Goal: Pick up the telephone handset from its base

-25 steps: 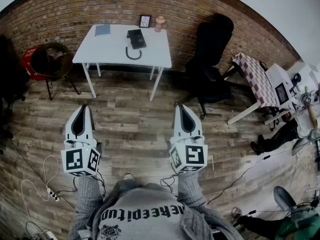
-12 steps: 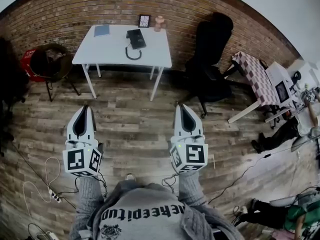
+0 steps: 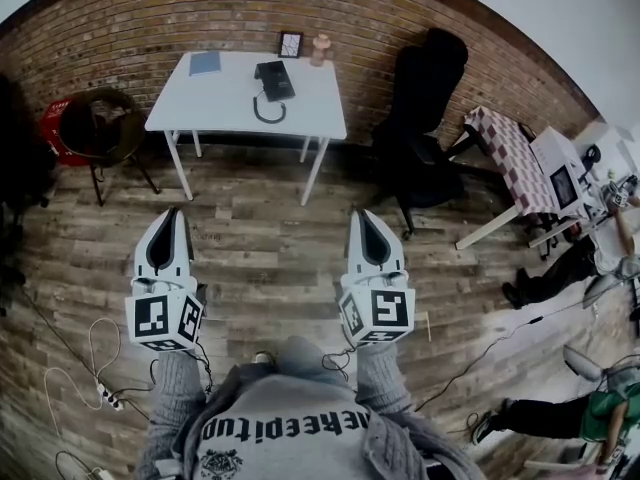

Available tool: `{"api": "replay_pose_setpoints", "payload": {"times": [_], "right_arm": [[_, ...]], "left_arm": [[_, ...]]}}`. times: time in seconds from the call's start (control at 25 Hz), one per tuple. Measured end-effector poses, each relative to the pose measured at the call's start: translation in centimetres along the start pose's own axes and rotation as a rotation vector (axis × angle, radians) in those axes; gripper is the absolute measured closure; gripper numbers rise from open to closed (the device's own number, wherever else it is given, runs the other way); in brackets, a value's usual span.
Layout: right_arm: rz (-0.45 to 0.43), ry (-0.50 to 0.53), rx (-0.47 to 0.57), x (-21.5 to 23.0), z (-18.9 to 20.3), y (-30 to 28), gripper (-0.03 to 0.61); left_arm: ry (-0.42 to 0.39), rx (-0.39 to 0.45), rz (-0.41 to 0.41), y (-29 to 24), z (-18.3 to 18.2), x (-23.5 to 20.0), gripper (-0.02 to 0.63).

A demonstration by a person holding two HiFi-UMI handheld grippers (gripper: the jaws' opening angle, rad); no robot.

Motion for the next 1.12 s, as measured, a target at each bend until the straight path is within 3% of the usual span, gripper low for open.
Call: {"api": "replay_pose_setpoints", "payload": {"times": [0.48,1.12], "right_arm": [[-0.006,-0.020,-0.014,1.5,3.1,-7.2,0.574],[-0.064,-0.016,0.029,7.1,4.3,-25.8,0.574]], "left_arm": [[-0.002,-0.026,-0.034,-5.7,2.6,-2.7,0.600],[-0.008,0.008,-0.065,-23.5,3.5,-5.0,0.600]]}}
Point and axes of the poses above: the fingertips, and each gripper's own axes: y backward along the fingers, x to its right, z out of its underside, the point moved 1 cm from there along y, backward along the fingers, and after that the axes turned 6 degrees about y, right-handed, at the moved point
